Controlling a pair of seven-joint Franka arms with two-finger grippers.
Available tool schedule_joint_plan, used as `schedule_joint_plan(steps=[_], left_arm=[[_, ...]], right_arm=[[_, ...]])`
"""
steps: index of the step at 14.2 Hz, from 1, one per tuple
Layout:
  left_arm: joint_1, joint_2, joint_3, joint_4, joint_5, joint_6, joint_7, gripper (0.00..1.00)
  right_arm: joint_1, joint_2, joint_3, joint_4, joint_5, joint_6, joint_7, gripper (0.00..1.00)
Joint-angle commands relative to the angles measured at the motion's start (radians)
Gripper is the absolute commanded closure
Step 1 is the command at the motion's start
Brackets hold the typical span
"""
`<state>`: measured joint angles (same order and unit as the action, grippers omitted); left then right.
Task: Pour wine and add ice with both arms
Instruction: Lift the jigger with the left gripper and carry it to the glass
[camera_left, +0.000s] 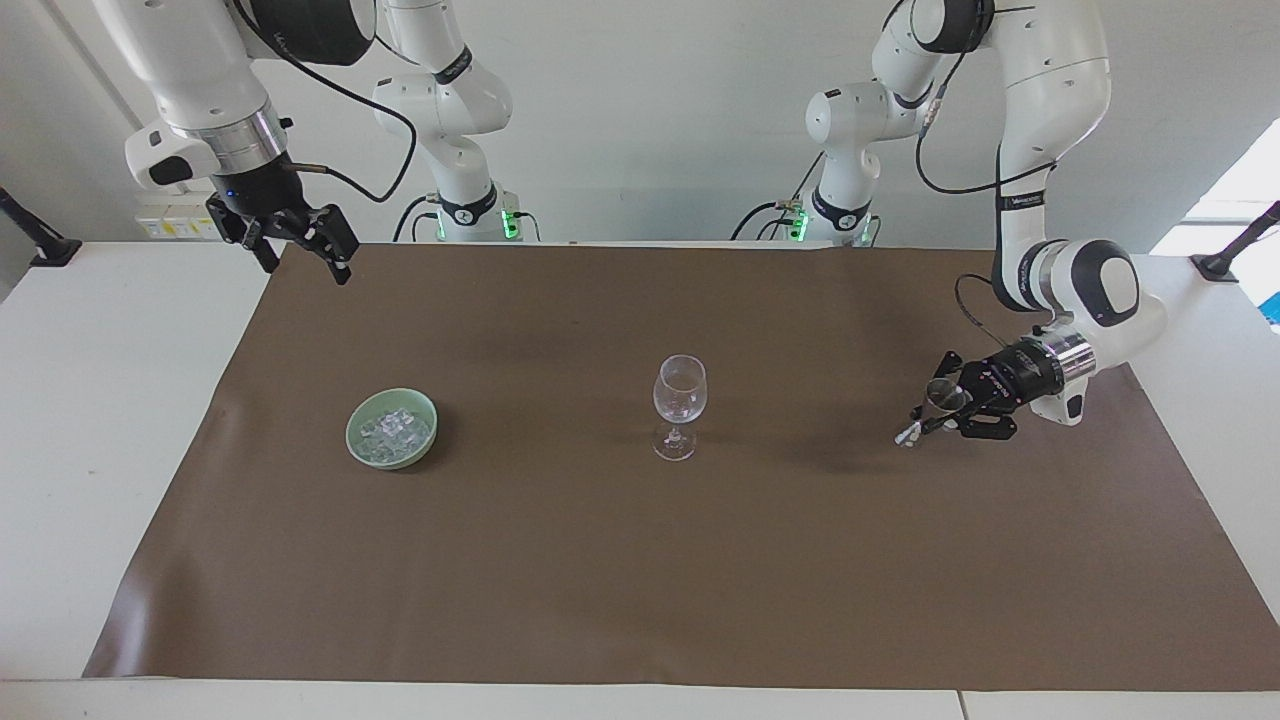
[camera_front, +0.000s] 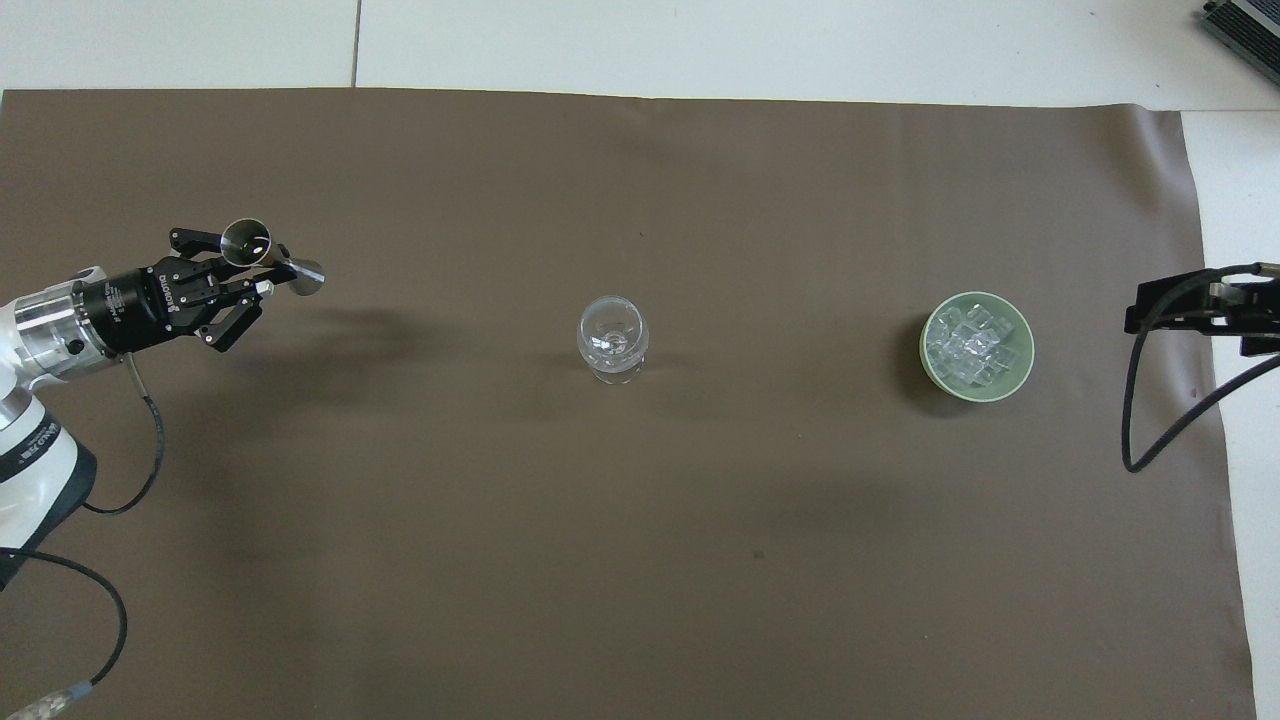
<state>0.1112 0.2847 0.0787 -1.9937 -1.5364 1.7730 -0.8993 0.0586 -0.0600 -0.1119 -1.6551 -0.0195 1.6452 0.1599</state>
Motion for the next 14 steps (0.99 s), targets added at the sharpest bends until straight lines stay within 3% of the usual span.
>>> schedule_joint_plan(steps=[1,10,14], left_arm=[[-0.06,-0.059,0.012,-0.01,-0.005,0.09,-0.061,1.0],[-0.197,-0.142,0.01,-0.013,-0.001,0.203,-0.157,1.0],[-0.284,-0.154,0.01,-0.014,-0.001,0.321,-0.161,1.0]], right_arm=[[-0.022,-0.024,0.015,-0.023,0.019,-0.008,-0.017,0.0],[-0.022,-0.024,0.015,-0.023,0.019,-0.01,-0.017,0.0],[-0.022,-0.024,0.015,-0.023,0.019,-0.01,-0.017,0.0]])
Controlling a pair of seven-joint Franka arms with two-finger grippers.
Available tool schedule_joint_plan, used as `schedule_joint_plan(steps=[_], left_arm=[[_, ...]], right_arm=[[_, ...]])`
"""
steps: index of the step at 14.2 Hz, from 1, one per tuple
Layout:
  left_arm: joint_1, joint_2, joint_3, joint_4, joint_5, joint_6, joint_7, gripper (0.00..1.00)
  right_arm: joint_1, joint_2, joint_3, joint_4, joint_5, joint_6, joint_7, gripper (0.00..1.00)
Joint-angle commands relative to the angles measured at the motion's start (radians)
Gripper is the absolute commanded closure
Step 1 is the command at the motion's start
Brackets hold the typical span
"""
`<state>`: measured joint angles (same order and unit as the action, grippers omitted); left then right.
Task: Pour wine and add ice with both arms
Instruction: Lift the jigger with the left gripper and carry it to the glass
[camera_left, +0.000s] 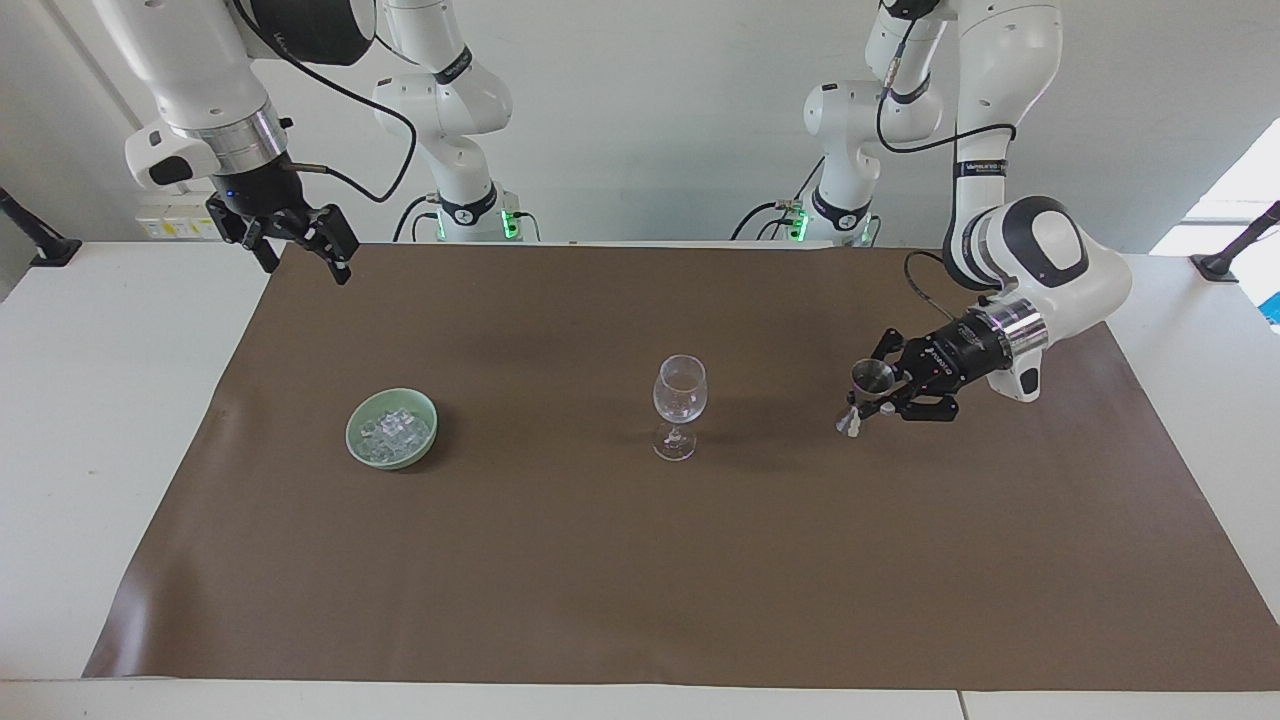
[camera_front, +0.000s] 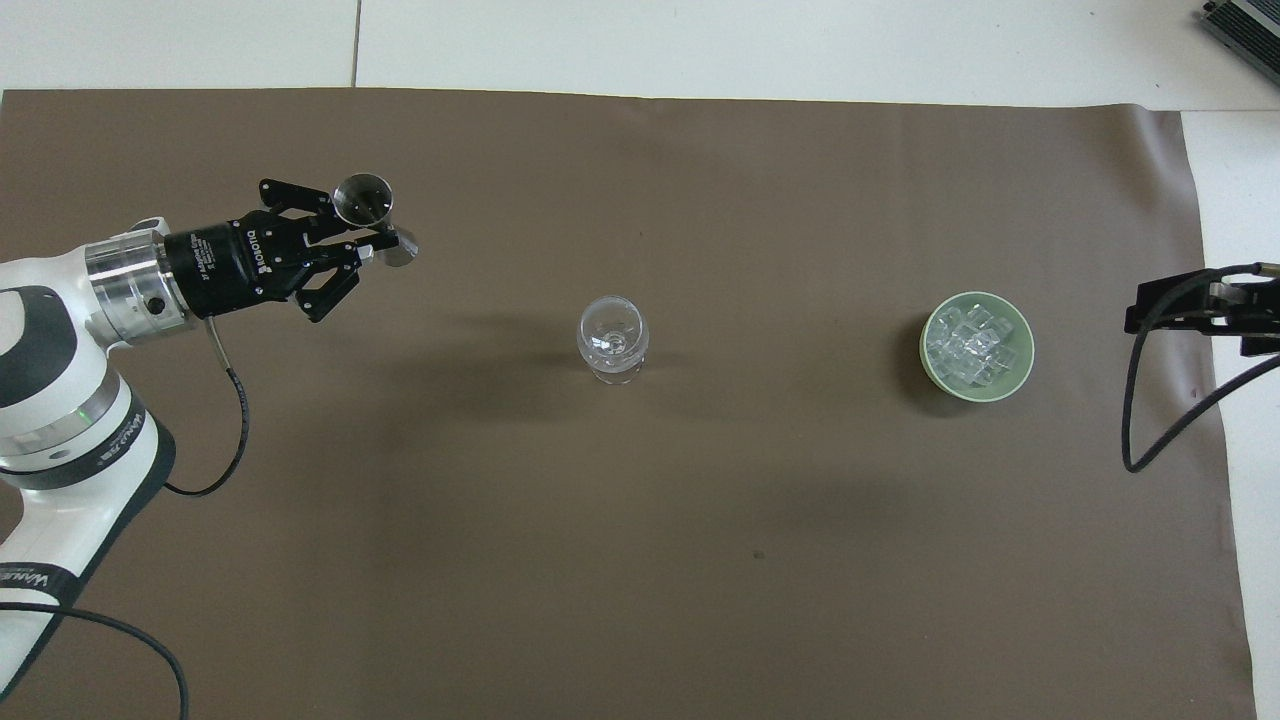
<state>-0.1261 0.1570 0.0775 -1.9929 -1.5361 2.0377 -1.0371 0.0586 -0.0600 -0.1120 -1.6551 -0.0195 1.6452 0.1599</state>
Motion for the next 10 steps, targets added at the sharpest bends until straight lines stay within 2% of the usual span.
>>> schedule_joint_plan(steps=[1,10], left_arm=[[-0.061,-0.03,0.011,-0.015,-0.001,0.068,-0.024,1.0],[-0.194,-0.056,0.008,-0.018,0.05,0.228,-0.001,1.0]], right_arm=[[-0.022,-0.024,0.015,-0.023,0.019,-0.01,-0.017,0.0],[-0.022,-0.024,0.015,-0.023,0.019,-0.01,-0.017,0.0]])
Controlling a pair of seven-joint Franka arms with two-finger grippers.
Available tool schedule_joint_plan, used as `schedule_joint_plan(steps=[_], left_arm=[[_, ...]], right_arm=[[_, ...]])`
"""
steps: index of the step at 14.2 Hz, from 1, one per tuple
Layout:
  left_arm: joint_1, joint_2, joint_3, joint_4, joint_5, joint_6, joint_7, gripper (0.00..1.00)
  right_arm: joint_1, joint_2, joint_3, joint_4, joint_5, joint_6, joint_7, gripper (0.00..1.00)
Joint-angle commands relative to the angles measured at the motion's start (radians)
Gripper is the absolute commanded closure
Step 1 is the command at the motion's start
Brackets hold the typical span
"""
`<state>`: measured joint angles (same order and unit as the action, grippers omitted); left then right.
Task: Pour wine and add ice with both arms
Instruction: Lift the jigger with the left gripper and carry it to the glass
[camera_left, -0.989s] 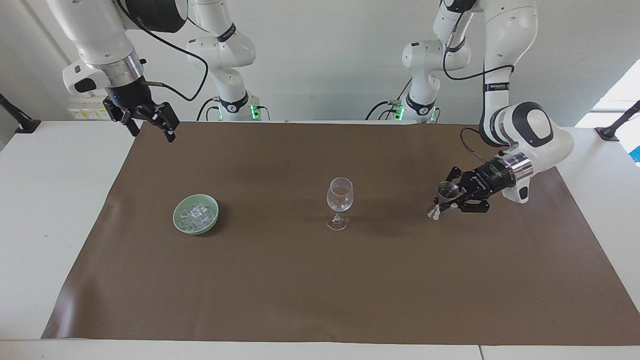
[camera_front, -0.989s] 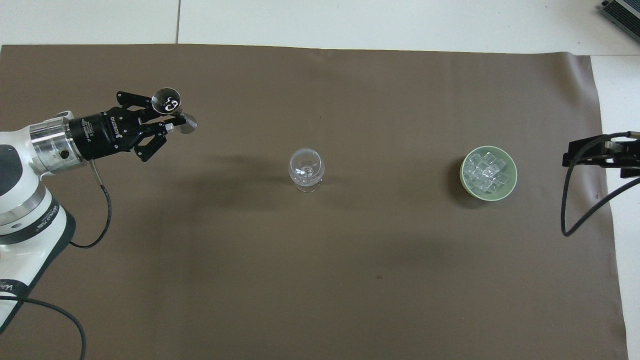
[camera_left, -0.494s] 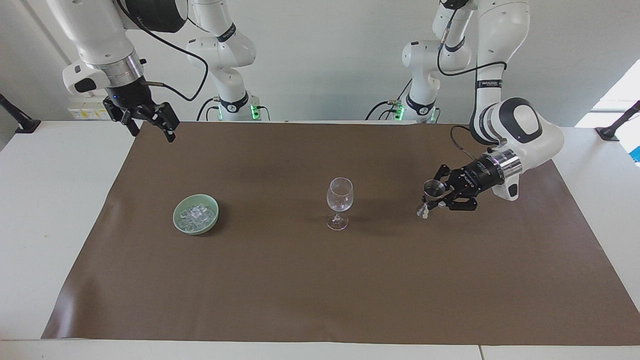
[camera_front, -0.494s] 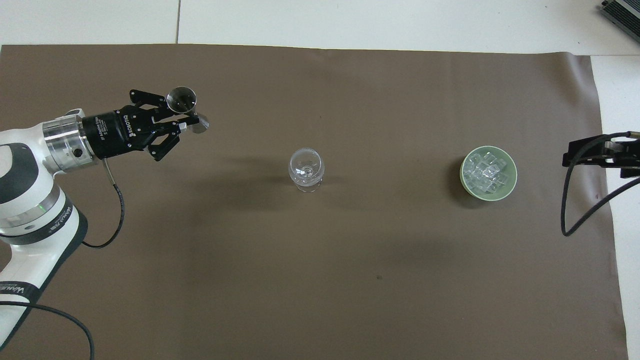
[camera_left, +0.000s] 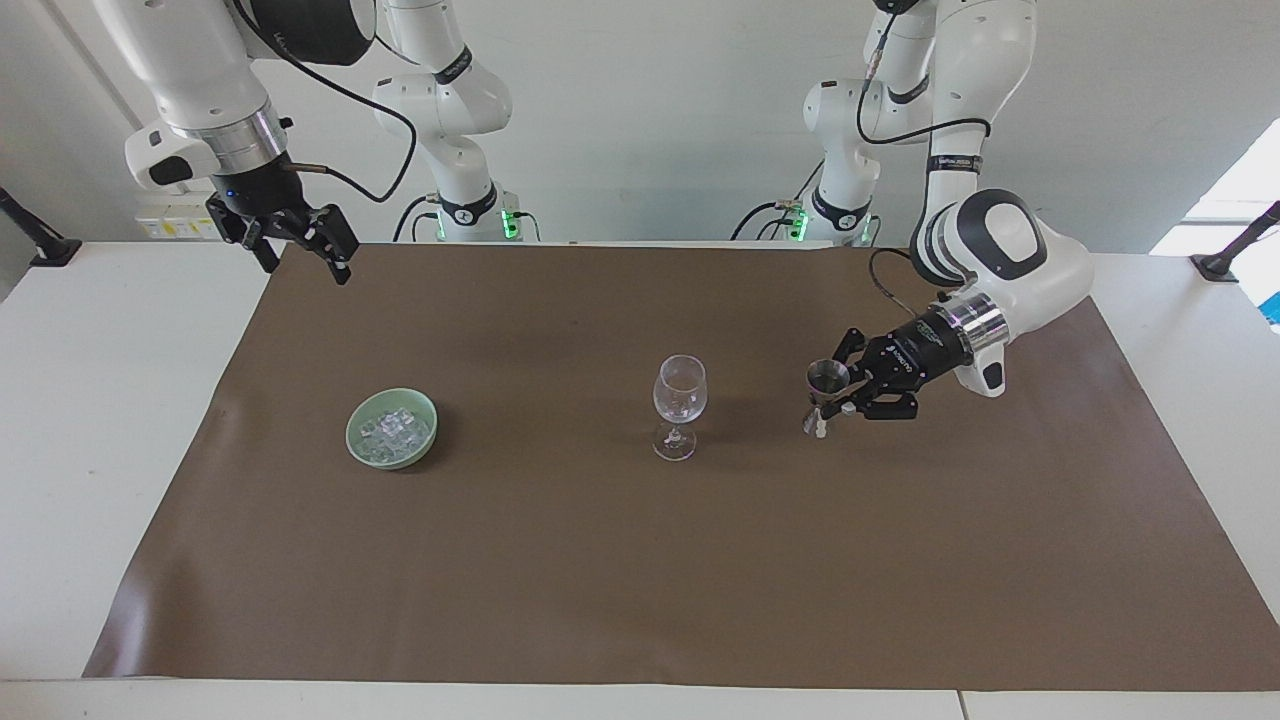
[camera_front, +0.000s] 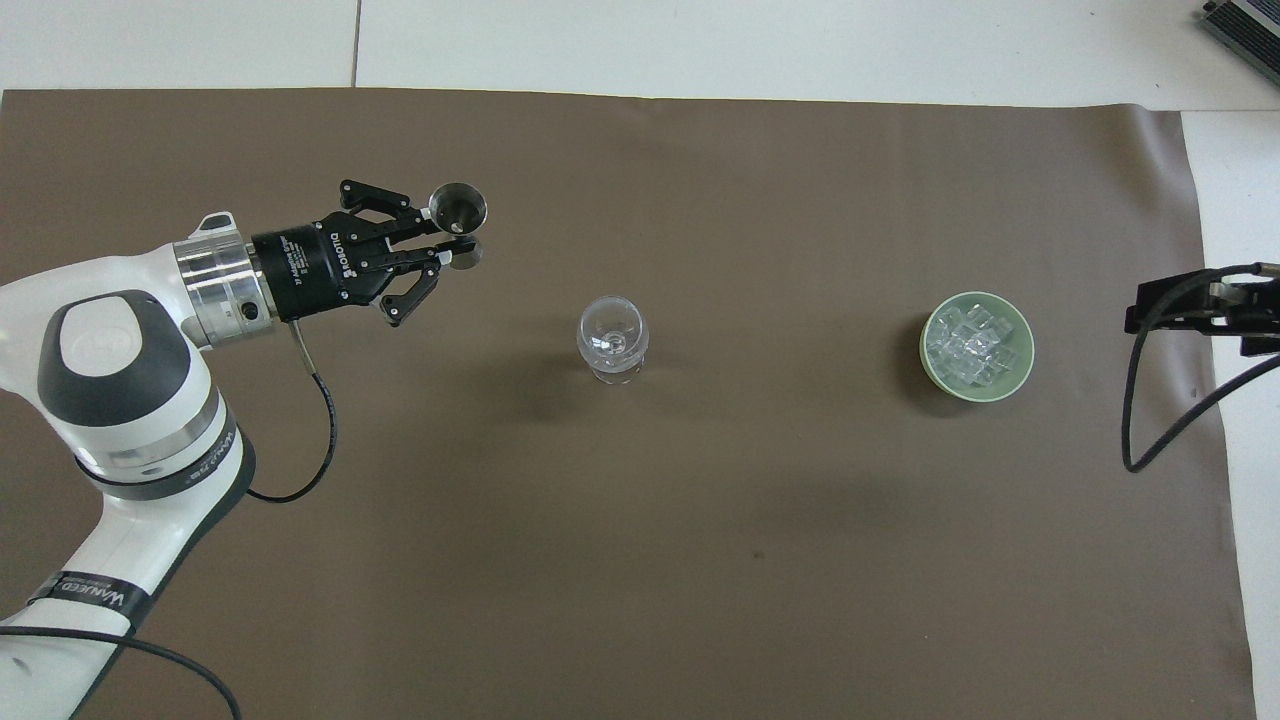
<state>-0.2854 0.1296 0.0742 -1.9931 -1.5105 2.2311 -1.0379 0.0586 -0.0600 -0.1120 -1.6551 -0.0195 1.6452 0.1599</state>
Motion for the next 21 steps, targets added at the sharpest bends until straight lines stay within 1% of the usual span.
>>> schedule_joint_plan(steps=[1,5,8,11,14,18,21], left_arm=[[-0.046,-0.033,0.012,-0.019,0.033,0.041,0.007,1.0],[-0.084,-0.05,0.012,-0.03,0.058,0.09,0.056,1.0],[-0.13,-0.05,0.01,-0.033,0.101,0.163,0.073,1.0],[-0.15,-0.048,0.01,-0.033,0.107,0.202,0.108,1.0],[-0.196,-0.044,0.009,-0.039,0.107,0.287,0.153,1.0],[-0.212,-0.044,0.01,-0.05,0.107,0.308,0.234,1.0],[-0.242,-0.042,0.009,-0.058,0.107,0.376,0.301,1.0]], right_arm=[[-0.022,-0.024,0.015,-0.023,0.018,-0.01,-0.017,0.0],[-0.022,-0.024,0.015,-0.023,0.018,-0.01,-0.017,0.0],[-0.022,-0.024,0.015,-0.023,0.019,-0.01,-0.017,0.0],[-0.022,-0.024,0.014,-0.023,0.019,-0.008,-0.017,0.0],[-0.022,-0.024,0.015,-0.023,0.019,-0.01,-0.017,0.0],[-0.022,-0.024,0.015,-0.023,0.019,-0.01,-0.017,0.0],[-0.022,-0.024,0.015,-0.023,0.019,-0.01,-0.017,0.0]])
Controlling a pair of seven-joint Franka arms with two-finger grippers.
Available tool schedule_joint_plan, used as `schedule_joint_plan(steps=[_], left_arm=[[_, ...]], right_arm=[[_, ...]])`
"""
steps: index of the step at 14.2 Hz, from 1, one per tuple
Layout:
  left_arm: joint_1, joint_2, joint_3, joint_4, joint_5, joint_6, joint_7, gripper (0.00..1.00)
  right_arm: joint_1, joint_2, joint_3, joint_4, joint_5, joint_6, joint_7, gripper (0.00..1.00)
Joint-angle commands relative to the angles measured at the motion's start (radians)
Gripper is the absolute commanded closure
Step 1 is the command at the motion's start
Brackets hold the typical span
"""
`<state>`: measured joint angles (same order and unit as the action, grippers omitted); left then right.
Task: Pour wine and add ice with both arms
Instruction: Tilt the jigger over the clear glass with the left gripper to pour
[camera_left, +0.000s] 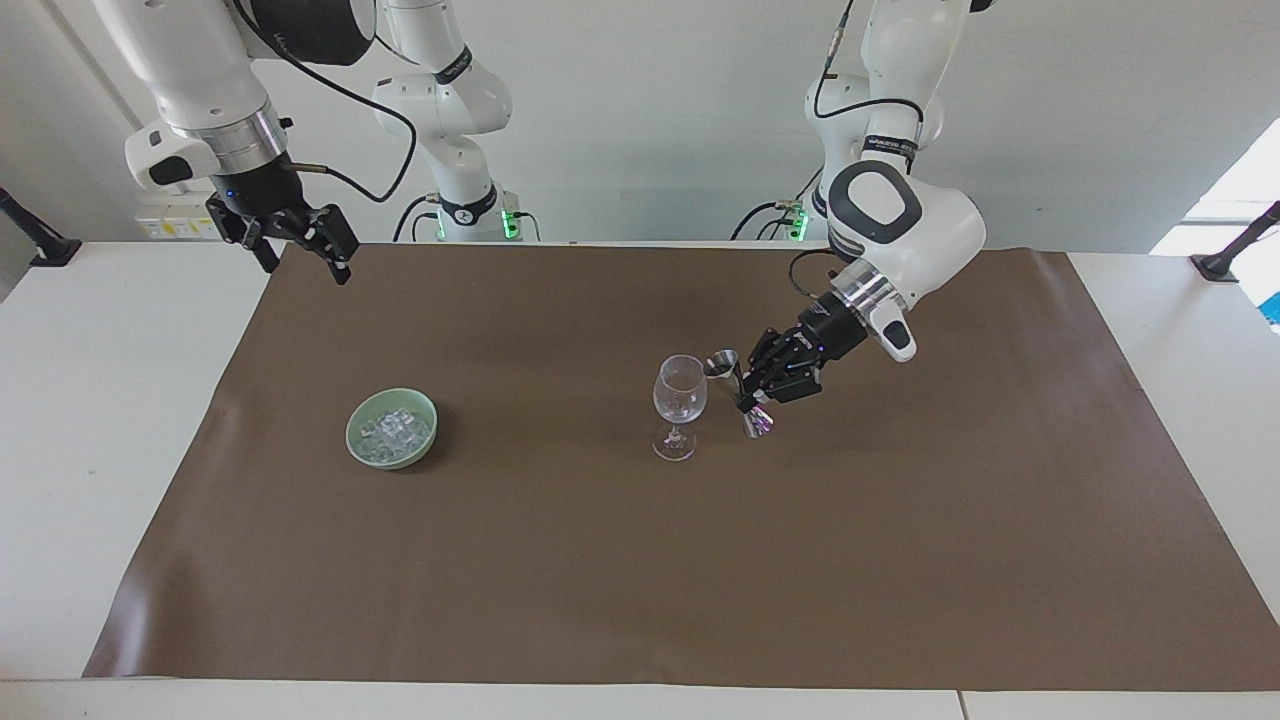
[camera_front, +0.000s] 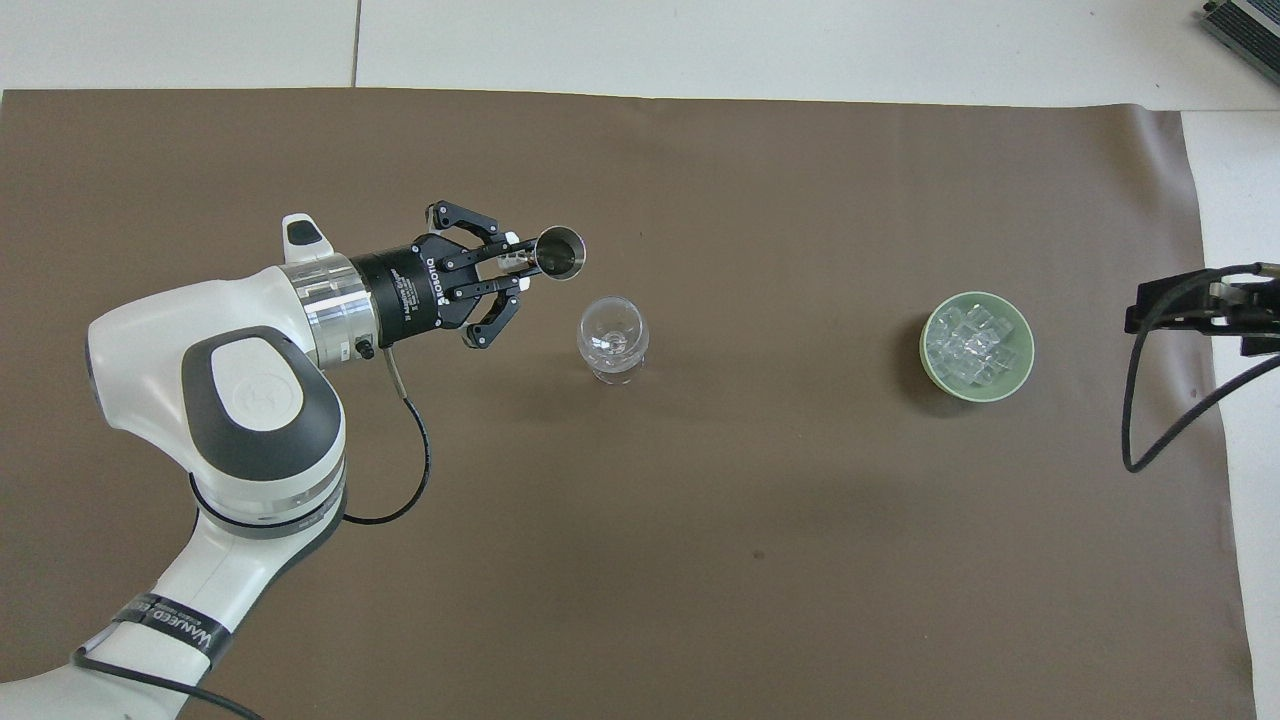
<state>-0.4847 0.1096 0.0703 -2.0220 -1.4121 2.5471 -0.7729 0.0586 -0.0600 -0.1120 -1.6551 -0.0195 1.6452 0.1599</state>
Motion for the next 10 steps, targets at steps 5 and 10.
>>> schedule_joint_plan(steps=[5,10], left_arm=[[-0.077,-0.016,0.01,-0.027,0.009,0.166,0.11,1.0],[-0.126,-0.007,0.009,-0.027,0.009,0.301,0.171,1.0]], right_arm=[[-0.022,-0.024,0.015,-0.023,0.019,-0.01,-0.017,0.0],[-0.022,-0.024,0.015,-0.023,0.019,-0.008,-0.017,0.0]])
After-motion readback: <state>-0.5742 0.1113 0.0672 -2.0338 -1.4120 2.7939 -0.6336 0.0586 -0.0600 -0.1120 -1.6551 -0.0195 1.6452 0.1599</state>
